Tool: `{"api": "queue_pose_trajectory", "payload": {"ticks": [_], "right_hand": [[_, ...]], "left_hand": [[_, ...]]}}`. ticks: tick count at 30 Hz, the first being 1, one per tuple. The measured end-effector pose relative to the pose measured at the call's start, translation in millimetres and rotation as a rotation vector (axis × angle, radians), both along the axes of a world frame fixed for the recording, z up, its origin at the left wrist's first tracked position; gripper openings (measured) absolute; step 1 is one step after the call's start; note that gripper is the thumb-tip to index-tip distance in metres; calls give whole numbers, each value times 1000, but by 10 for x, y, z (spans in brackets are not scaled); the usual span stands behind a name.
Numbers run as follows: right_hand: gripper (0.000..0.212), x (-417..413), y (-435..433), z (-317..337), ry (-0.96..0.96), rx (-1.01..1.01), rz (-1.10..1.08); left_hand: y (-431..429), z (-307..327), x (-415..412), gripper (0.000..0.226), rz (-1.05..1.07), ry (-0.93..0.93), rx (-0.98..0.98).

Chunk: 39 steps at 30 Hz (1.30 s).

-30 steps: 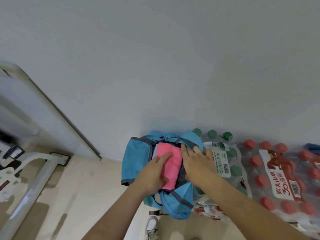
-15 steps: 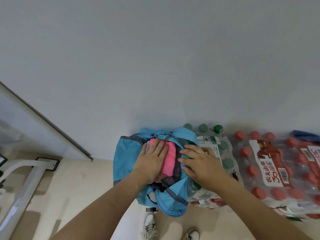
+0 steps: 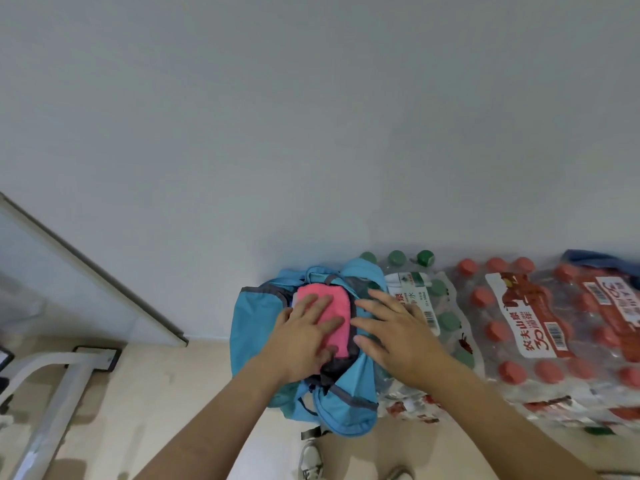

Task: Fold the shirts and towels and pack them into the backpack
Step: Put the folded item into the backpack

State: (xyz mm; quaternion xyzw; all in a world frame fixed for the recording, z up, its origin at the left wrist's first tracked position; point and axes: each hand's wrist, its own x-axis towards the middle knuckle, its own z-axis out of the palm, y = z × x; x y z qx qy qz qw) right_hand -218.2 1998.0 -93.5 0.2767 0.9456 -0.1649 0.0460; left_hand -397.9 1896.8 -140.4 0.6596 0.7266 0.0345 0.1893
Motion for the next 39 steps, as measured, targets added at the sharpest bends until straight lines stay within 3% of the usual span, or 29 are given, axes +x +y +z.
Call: {"api": "queue_pose_trajectory", "payload": {"ticks": [4,7,10,15,19,29,32,39], "right_hand": [[58,143,-92,126,235,-130,-175],[36,331,-129,295,424,-260,-406],[32,585,-107,490,575,-398,-564],[29,1143,78,824,735,-467,-696],[25,1820,238,1075,776,-444,-776],[20,4093,715,998,604,-37,-935],[24,4643,851,826,601,9,-1014],[57,5555,1343,502,547,-90,-1206]], "left_hand": [[96,237,21,44,146,-249,205],[183,588,50,24,273,-451,381],[318,989,208,20,304,-504,500],[606,1431,688,31,128,-490,597],[831,1683,1279,31,5,-497,581],[1471,1694,3367,24,-297,-416,476],[1776,1573,3876,25,-363,-355,489],[2612,1340,4765,27,-468,-284,407]]}}
